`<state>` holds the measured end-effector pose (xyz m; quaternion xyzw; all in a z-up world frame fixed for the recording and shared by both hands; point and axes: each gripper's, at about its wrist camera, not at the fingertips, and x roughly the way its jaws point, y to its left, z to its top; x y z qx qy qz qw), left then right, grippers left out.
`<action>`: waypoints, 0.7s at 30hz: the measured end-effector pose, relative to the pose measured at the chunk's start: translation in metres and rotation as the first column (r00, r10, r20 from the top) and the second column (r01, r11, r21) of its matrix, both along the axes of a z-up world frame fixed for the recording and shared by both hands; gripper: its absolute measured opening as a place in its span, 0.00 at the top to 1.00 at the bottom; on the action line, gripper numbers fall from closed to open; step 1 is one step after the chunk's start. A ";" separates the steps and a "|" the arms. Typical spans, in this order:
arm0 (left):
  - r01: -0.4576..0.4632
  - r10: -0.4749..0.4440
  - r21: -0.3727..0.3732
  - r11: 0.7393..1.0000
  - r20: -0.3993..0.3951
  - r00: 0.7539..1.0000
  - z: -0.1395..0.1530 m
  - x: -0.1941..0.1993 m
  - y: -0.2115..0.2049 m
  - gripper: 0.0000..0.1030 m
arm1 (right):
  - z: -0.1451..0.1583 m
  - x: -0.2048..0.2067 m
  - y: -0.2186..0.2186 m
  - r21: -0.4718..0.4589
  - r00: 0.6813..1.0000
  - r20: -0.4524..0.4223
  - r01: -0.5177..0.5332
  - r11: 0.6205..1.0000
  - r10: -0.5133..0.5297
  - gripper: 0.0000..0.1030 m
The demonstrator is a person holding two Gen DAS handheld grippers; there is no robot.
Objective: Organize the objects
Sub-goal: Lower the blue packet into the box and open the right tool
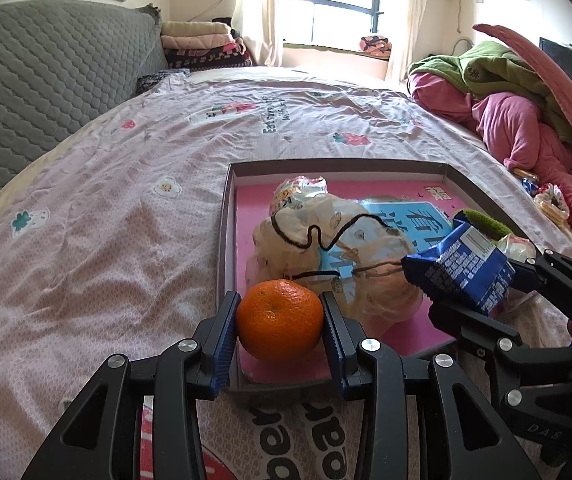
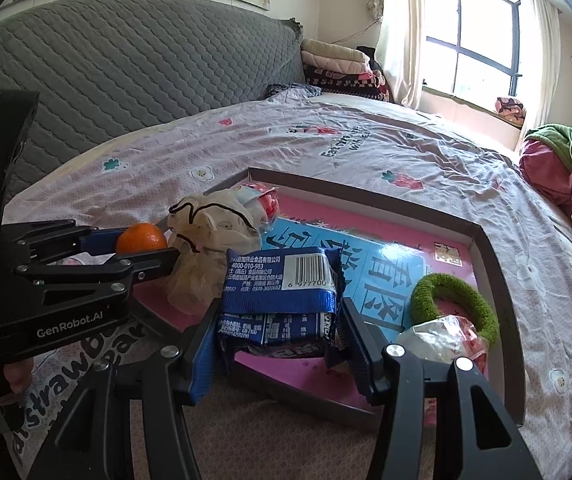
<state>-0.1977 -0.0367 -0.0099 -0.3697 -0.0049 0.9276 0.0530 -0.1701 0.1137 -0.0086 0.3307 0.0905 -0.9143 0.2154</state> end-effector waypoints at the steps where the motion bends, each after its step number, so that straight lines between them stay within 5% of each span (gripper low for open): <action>1: -0.001 0.001 0.005 1.000 0.006 1.000 -0.001 0.000 0.000 0.61 | 0.000 0.000 0.000 0.000 1.000 0.001 0.003 1.000 -0.003 0.46; 21: -0.002 0.002 -0.005 1.000 0.010 1.000 -0.008 0.000 0.009 0.61 | -0.003 -0.005 -0.002 0.020 1.000 -0.007 0.028 0.999 -0.028 0.46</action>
